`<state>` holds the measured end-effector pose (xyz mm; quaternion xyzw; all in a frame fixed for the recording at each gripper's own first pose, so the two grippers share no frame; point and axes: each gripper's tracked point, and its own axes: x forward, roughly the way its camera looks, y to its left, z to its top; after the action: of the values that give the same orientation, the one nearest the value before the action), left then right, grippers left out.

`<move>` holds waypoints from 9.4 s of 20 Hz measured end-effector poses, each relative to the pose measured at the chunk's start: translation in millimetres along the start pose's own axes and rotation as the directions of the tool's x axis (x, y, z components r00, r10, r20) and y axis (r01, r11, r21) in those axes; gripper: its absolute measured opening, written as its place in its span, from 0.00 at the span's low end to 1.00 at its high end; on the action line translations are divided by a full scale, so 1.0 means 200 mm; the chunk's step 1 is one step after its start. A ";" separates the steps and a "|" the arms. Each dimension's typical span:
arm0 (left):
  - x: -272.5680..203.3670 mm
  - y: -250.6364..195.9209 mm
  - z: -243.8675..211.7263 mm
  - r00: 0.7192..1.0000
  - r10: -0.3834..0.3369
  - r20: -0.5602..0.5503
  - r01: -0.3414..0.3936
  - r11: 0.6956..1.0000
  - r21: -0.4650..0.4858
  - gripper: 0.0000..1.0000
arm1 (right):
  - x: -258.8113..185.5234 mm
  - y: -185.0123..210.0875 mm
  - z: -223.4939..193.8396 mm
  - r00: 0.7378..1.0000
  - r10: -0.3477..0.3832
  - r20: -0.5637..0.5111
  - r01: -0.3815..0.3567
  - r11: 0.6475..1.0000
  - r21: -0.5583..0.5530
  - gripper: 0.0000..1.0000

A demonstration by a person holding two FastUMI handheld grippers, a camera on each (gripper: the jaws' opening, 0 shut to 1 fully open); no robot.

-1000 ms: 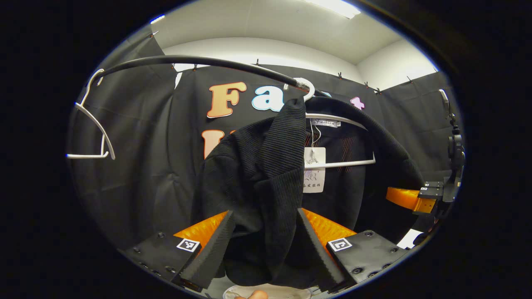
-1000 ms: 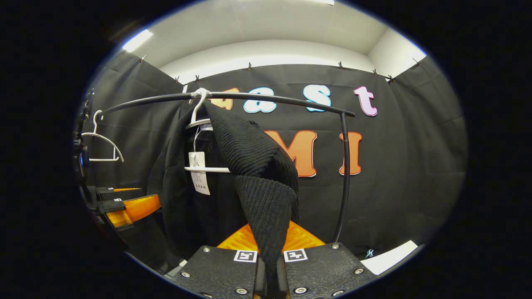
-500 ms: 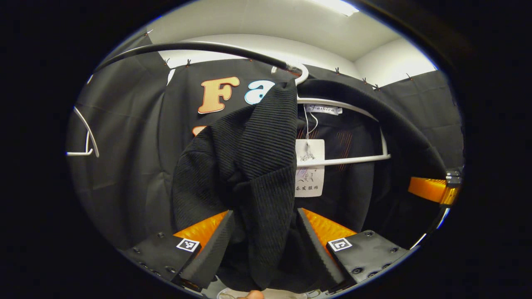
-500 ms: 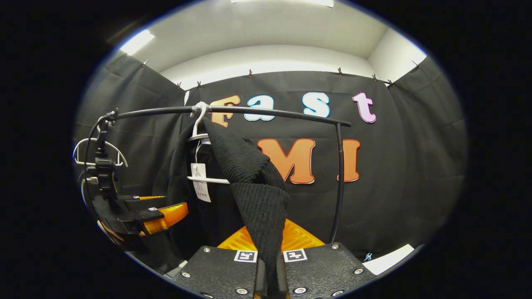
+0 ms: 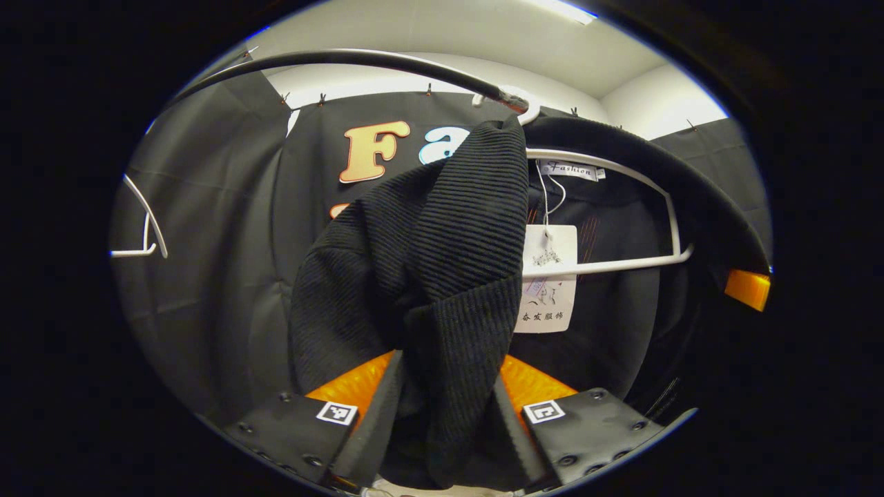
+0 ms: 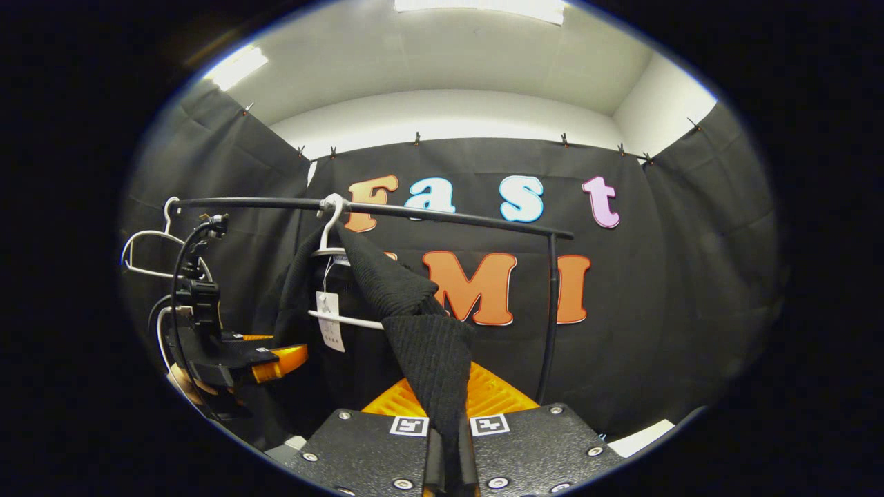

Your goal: Grasp the clothes on the hanger with both hands and then place them into the laundry hamper below.

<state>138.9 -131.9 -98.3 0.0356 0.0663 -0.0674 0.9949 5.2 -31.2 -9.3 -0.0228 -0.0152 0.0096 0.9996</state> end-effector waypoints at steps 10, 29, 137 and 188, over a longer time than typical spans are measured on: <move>-0.13 -0.03 0.09 0.996 -0.088 0.017 0.088 0.995 0.044 0.23 | 0.05 -0.16 0.19 0.994 -0.088 0.060 0.090 0.995 -0.032 0.06; -0.18 0.26 0.32 0.993 -0.059 0.100 0.066 0.996 -0.064 0.08 | 0.56 -0.48 -0.12 0.995 -0.086 -0.047 0.091 0.988 0.127 0.05; -0.36 0.38 -2.56 0.678 0.102 -0.728 -0.215 0.975 -0.064 0.98 | -0.11 0.66 -3.12 0.585 0.115 -0.803 0.000 0.990 0.141 0.93; -0.98 0.91 0.40 0.932 0.300 0.205 -0.296 0.954 -0.050 0.94 | -0.20 -0.16 -0.12 0.997 -0.036 -0.068 0.036 0.999 -0.008 1.00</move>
<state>-18.9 66.3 19.1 0.0289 -0.0448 0.0812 0.9953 -33.6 -65.8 -32.8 -0.0261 0.0185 -0.0092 0.9994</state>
